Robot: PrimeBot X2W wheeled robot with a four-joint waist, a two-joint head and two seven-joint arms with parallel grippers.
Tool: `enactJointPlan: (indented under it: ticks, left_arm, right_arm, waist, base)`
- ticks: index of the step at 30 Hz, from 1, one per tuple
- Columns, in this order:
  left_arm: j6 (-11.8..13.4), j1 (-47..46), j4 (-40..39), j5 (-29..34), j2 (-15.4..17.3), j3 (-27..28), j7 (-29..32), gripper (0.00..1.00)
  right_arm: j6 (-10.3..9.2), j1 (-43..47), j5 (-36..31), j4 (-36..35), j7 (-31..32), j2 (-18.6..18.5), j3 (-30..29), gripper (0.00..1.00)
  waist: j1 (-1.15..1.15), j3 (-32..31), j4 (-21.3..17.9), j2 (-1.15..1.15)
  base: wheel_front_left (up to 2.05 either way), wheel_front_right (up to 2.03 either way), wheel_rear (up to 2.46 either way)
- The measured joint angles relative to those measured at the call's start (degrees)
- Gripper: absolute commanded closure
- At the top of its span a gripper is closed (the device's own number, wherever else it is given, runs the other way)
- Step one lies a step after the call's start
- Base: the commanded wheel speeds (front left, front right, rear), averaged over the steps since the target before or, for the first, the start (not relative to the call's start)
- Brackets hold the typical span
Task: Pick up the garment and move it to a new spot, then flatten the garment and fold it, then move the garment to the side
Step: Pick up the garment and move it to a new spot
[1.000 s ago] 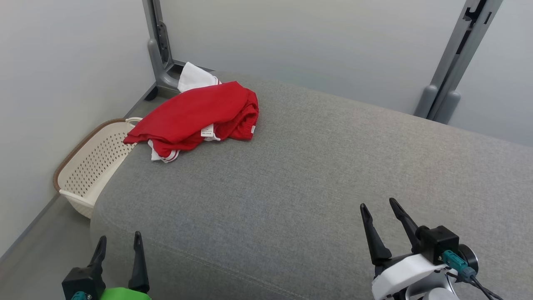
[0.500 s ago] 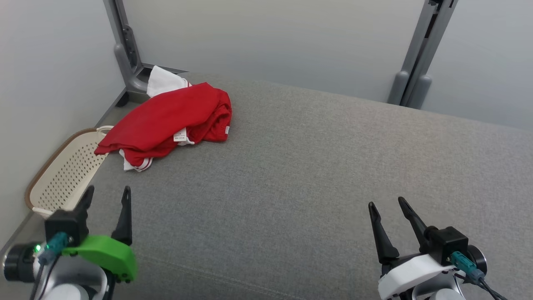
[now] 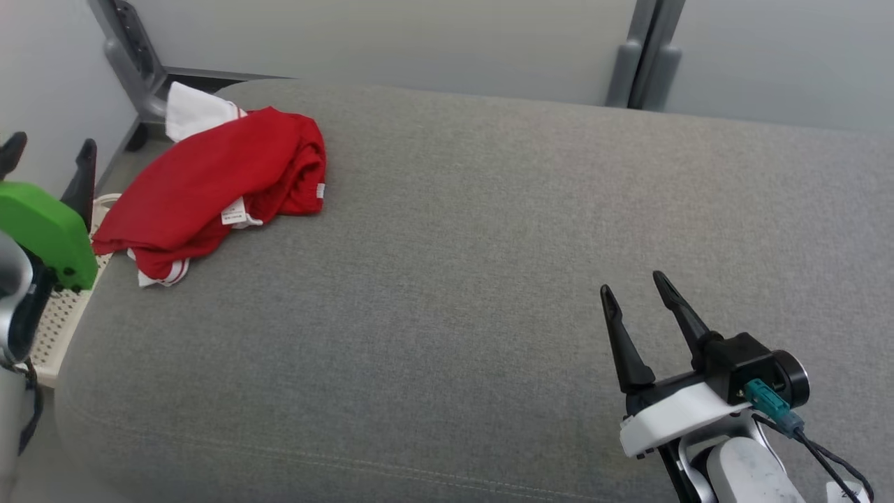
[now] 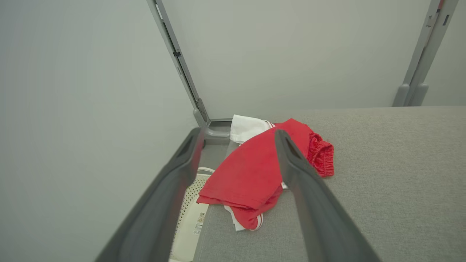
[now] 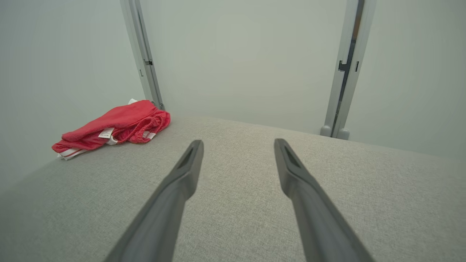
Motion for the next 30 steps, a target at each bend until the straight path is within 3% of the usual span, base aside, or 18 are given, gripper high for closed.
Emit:
enactJointPlan:
  ticks: [10,30]
  left_arm:
    - [-0.99,-8.57,7.62,-3.88,4.85,-0.82,4.08,0.0]
    - [-1.3,-10.6,14.88,-9.2,10.37,-5.35,8.05,0.0]
  right_arm:
    - [0.0,-4.89,-2.58,-4.37,1.52,-0.46,-0.4,0.0]
    - [0.0,-8.79,-3.56,-7.67,1.52,-1.11,-1.15,0.0]
  waist:
    - [0.01,8.61,-5.14,0.0]
    - [0.01,26.97,-12.24,0.0]
  base:
    - [0.0,0.0,0.0]
    - [0.0,0.0,0.0]
